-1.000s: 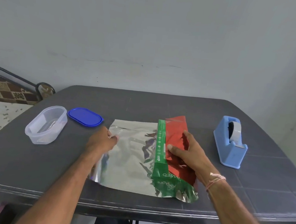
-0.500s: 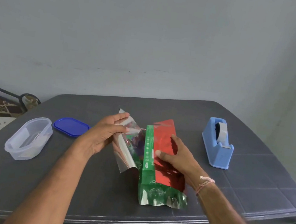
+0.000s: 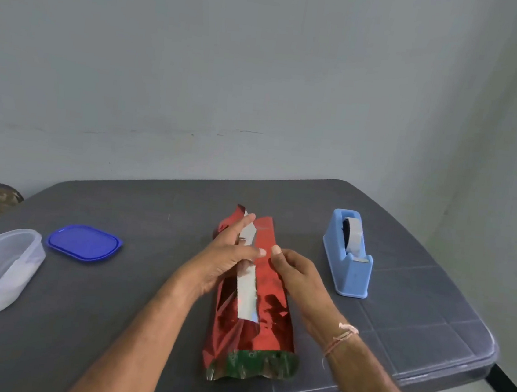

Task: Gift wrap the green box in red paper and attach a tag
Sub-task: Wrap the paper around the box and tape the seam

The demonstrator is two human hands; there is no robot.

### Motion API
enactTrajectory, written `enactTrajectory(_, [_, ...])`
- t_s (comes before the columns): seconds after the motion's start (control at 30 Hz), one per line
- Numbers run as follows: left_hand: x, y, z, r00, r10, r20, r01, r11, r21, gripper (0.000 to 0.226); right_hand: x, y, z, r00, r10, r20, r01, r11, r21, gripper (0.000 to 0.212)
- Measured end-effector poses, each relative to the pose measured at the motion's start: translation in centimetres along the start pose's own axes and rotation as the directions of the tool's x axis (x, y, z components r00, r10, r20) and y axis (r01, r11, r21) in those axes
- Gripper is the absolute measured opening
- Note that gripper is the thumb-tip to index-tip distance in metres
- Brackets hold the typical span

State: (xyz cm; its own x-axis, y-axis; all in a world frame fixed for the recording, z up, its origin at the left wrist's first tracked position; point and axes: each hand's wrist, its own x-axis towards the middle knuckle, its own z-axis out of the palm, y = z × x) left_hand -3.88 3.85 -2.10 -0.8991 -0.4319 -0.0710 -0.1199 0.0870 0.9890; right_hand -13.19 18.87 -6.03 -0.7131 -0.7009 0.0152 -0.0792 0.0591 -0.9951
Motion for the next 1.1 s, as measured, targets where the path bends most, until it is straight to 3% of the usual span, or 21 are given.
enactTrajectory(0.1, [-0.3,-0.5,0.8,1.0,-0.029,0.006,0.029,0.996,-0.08,0.081,0.2,-0.3,-0.3,0.999,-0.004,-0.039,0.004,1.0,-0.009,0.05])
enactTrajectory(0.23, [0.1,-1.2,0.8,0.998,-0.051,0.029,0.054,0.991,-0.121,0.121,1.1,-0.4,-0.3,0.996,0.066,-0.054,-0.071,0.994,-0.086,0.078])
enactTrajectory(0.33, [0.3,-1.4,1.0,0.996,-0.046,0.072,0.053,0.995,-0.089,0.134,1.8,-1.4,-0.3,0.993,0.094,-0.076,-0.104,0.986,-0.133,0.064])
enactTrajectory(0.6, [-1.0,-0.5,1.7,0.997,0.026,-0.07,-0.036,0.99,-0.134,0.082,4.4,-1.2,-0.5,0.986,0.102,-0.13,-0.13,0.963,-0.236,0.038])
enactTrajectory(0.63, [-1.2,-0.6,1.6,0.987,0.078,-0.141,-0.088,0.994,-0.07,0.067,4.5,-1.1,-0.6,0.985,0.108,-0.135,-0.137,0.963,-0.231,0.037])
enactTrajectory(0.7, [-1.3,-1.1,0.9,0.929,0.229,-0.292,-0.169,0.961,0.217,0.041,4.4,-0.7,-1.0,0.984,0.119,-0.132,-0.145,0.968,-0.203,0.036])
enactTrajectory(0.8, [-1.6,-2.6,-0.7,0.901,0.329,-0.283,-0.104,0.796,0.596,0.043,4.3,-0.1,-1.1,0.983,0.139,-0.123,-0.158,0.974,-0.163,0.036])
enactTrajectory(0.97, [-1.7,-3.4,-1.2,0.921,0.331,-0.207,-0.093,0.701,0.707,0.054,4.8,-0.2,-0.5,0.976,0.131,-0.174,-0.163,0.969,-0.186,0.033])
enactTrajectory(1.1, [-1.5,-3.1,-1.3,0.926,0.315,-0.208,-0.088,0.716,0.693,0.059,5.5,-1.3,0.9,0.978,0.15,-0.148,-0.18,0.96,-0.215,0.049])
